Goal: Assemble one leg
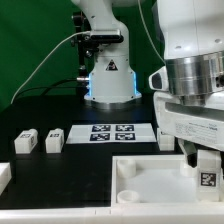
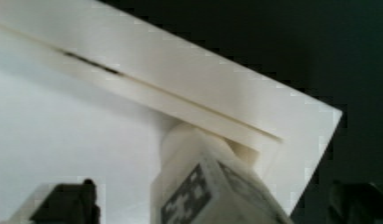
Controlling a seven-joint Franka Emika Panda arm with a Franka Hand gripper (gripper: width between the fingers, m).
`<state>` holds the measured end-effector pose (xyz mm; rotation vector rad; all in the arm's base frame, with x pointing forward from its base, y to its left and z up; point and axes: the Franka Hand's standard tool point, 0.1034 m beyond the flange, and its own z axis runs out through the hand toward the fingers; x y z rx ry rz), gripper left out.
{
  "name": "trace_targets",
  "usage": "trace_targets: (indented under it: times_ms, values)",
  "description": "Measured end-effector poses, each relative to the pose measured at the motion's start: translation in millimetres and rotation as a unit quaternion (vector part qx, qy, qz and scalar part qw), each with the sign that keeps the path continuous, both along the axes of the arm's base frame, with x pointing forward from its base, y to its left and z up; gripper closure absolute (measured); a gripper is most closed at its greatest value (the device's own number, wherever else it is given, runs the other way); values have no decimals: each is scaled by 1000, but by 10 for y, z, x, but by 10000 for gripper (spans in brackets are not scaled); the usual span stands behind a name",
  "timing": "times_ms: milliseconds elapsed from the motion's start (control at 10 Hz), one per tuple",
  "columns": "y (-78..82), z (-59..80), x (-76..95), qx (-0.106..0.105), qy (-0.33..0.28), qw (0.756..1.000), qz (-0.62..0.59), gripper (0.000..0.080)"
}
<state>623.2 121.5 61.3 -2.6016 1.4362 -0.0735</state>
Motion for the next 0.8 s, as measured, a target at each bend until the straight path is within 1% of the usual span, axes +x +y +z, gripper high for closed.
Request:
trace_targets:
  times_ms: [200,300,800]
  values:
    - [-35,-3,4,-18,-10,995,97,150]
    - [-44,-4,5,-23,-12,993,116,150]
    - [-49,-10,3,-23,-12,993,116,150]
